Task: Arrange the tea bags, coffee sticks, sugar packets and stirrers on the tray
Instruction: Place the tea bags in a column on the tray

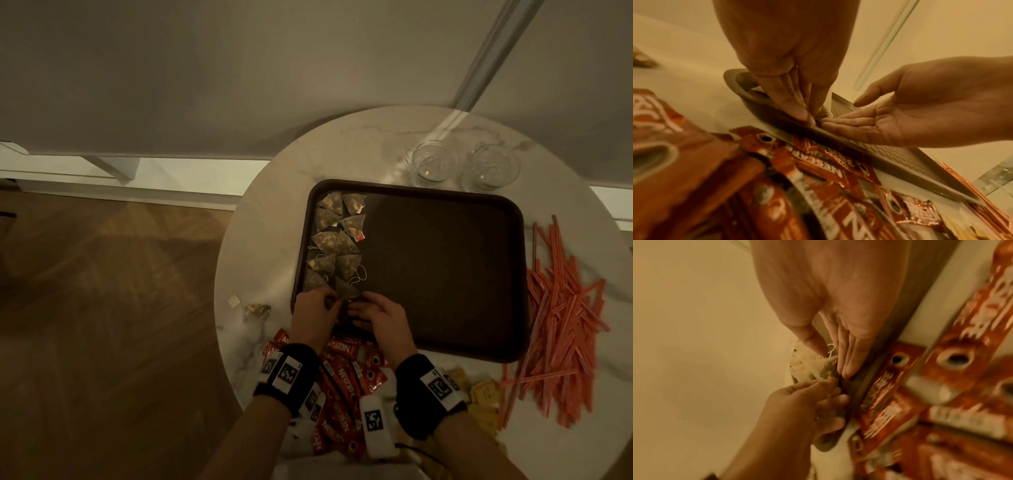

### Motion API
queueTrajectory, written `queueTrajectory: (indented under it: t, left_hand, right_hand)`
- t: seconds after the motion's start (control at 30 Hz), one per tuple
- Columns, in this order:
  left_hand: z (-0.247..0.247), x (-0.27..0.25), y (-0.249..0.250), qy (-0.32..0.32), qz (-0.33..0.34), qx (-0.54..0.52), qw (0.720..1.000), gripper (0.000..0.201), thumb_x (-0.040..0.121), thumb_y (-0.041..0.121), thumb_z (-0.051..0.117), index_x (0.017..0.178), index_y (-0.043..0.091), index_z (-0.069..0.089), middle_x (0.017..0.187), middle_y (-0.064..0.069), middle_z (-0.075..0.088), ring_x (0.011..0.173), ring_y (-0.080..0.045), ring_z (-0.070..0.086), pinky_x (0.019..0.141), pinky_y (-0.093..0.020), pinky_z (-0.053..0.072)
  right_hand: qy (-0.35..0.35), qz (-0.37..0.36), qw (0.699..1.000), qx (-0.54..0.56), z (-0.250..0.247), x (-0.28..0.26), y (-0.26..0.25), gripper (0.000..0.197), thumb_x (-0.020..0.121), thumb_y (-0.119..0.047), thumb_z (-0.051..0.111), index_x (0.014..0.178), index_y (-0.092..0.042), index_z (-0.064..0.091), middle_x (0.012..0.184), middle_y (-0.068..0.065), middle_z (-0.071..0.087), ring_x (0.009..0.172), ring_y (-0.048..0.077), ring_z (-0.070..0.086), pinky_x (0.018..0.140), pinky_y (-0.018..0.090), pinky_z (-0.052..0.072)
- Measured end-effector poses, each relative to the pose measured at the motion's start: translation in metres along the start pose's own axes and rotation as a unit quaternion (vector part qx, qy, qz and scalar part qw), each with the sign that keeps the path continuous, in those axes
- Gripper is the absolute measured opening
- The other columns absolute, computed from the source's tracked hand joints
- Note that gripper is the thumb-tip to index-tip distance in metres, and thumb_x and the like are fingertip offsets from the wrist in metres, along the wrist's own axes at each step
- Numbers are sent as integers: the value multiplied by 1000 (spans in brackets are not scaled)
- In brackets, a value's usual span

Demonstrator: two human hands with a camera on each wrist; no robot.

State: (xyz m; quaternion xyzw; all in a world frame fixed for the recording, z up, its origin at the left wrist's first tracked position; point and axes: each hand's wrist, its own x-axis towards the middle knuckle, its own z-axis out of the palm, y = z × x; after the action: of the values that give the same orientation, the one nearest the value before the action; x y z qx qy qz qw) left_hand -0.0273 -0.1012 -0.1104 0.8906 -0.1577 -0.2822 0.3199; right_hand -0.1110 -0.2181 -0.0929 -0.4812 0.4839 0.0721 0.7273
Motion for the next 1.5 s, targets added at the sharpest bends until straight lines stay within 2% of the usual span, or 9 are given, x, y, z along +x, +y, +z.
queueTrajectory:
  t: [0.27,0.47,0.67,0.77,0.83,0.93,1.1,1.33,1.5]
  left_hand:
    - [-38,-29,-9,9,16,53,998,17,94,26,63,108,19,72,96,4,73,82,-6,65,81,-27,57]
    - [-90,-41,-48,94,25,46,994,7,93,18,65,93,24,69,81,15,63,76,4,57,72,-18,48]
    - [-109,-35,-101,49,2,135,990,46,82,26,78,124,20,62,123,2,53,102,-16,56,84,-36,53]
    - [-103,-33,-112,27,20,175,984,28,81,17,77,109,21,71,123,-1,55,103,-21,58,84,-37,54]
    - [-105,-33,-113,43,18,147,988,5,87,23,73,91,24,73,109,3,61,93,-18,61,78,-38,54]
    - [-109,-38,-108,58,-1,95,994,17,90,39,68,80,26,72,96,9,64,84,-11,61,74,-34,53]
    - [-101,-62,-91,96,30,-2,995,11,89,28,69,79,27,71,107,16,62,100,-7,58,85,-33,51]
    - [-75,-117,-17,66,73,-143,985,16,93,25,64,78,28,67,78,11,67,76,0,62,70,-15,49]
    - [-55,-140,13,24,104,-191,976,12,96,24,61,86,24,67,80,9,68,75,2,65,65,-13,52]
  right_hand:
    - [13,21,994,107,9,-1,-10,40,96,1,49,136,-7,46,117,13,66,108,23,65,91,35,54]
    - [35,20,987,152,8,-5,-4,41,98,1,50,137,-8,43,116,13,64,111,24,62,89,33,53]
    - [23,-1,987,159,10,-20,-8,36,96,-2,53,131,-7,50,118,14,64,114,26,61,96,39,52]
    - [24,-2,992,122,0,-36,-1,22,96,-4,53,117,-10,59,114,13,66,109,25,62,93,39,53]
    - [20,-11,996,84,-5,-47,5,18,96,-4,53,110,-10,63,109,12,69,101,23,64,89,39,53]
    - [11,-33,999,20,-11,-63,15,16,96,-2,52,103,-7,65,100,13,70,87,19,65,74,31,54]
    - [-8,-77,995,-63,-8,-85,31,17,96,0,52,92,-6,68,85,4,74,78,13,67,67,21,52]
    - [-43,-148,972,-177,15,-104,46,26,91,-3,63,112,-17,67,109,-4,71,103,4,65,98,28,52]
    - [-121,-139,968,-168,20,-119,48,31,94,-2,55,121,-15,67,112,-4,73,104,3,66,93,24,52]
